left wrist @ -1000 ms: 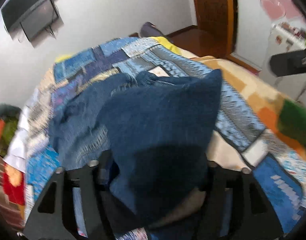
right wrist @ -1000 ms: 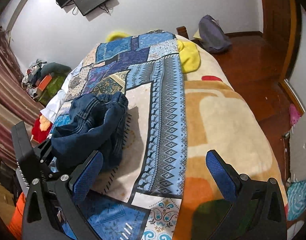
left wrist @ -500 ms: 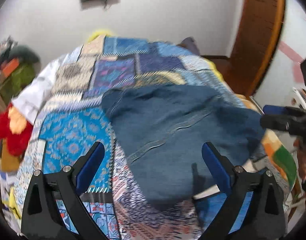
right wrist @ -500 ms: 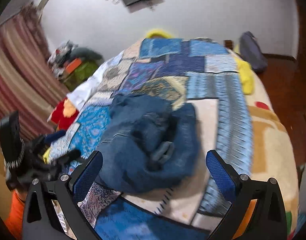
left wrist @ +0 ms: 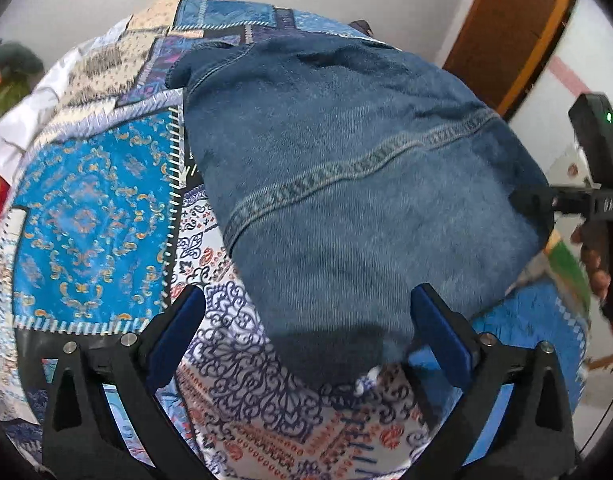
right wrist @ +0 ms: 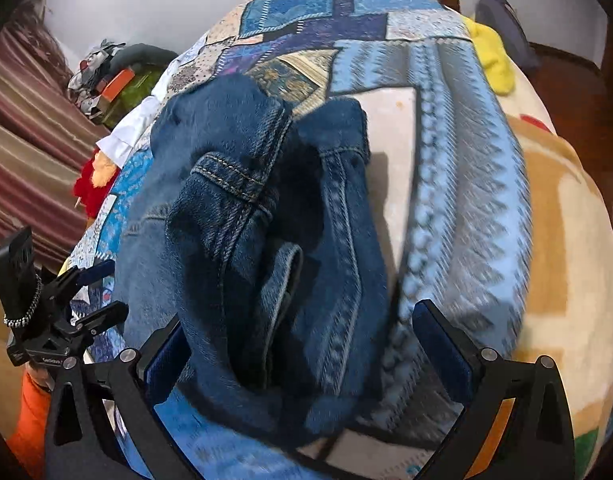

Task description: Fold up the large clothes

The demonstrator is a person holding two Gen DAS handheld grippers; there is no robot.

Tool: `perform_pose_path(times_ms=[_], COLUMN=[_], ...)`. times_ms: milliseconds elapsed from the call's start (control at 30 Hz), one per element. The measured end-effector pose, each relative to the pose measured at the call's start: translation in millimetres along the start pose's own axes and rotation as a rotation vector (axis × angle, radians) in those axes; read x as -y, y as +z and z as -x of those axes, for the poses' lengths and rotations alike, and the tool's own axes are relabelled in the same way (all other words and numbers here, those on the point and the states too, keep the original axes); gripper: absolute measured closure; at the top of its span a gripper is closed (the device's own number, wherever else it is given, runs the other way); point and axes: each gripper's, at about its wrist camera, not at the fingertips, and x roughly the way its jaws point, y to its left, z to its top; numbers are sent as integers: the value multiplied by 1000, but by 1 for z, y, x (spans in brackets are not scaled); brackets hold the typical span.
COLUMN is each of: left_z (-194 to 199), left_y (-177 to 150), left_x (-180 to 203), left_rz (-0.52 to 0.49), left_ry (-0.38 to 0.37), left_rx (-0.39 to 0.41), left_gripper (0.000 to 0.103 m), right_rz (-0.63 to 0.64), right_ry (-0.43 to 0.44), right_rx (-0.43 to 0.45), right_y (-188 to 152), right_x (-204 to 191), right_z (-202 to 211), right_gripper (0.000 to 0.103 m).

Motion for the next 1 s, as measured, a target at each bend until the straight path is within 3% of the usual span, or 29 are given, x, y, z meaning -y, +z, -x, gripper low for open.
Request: perform_pose_path(times_ms=[133,267,433,567,733,867,1000], left_z=[15,38,41,11,-47,-84,-102], left_y=[-4,9,54,96,139,164,182], left_x=[-5,-23,-48,-61,-63,-65,-76], left_rz=[-4,-11,26,59,98,116,128], left_ry=[46,129,181,143,79,106,97], left_rx=[8,74,130,105,48,26,-5], left_gripper=[0,0,0,0,0,0,0], right_rz=[-21,-53,-39,47,102,123,139], right_ry=[-55,-130,-20,-4,-9,-76,-119], right_rx=[48,90,143,139,13,-50,-58], right_y=[-4,9,44,84,122,139,145], right_x=[12,16,0,-35,-55,-44,-21], right_z=[26,53,67,40,-29,-66,-69], right_gripper=[0,0,0,0,0,0,0])
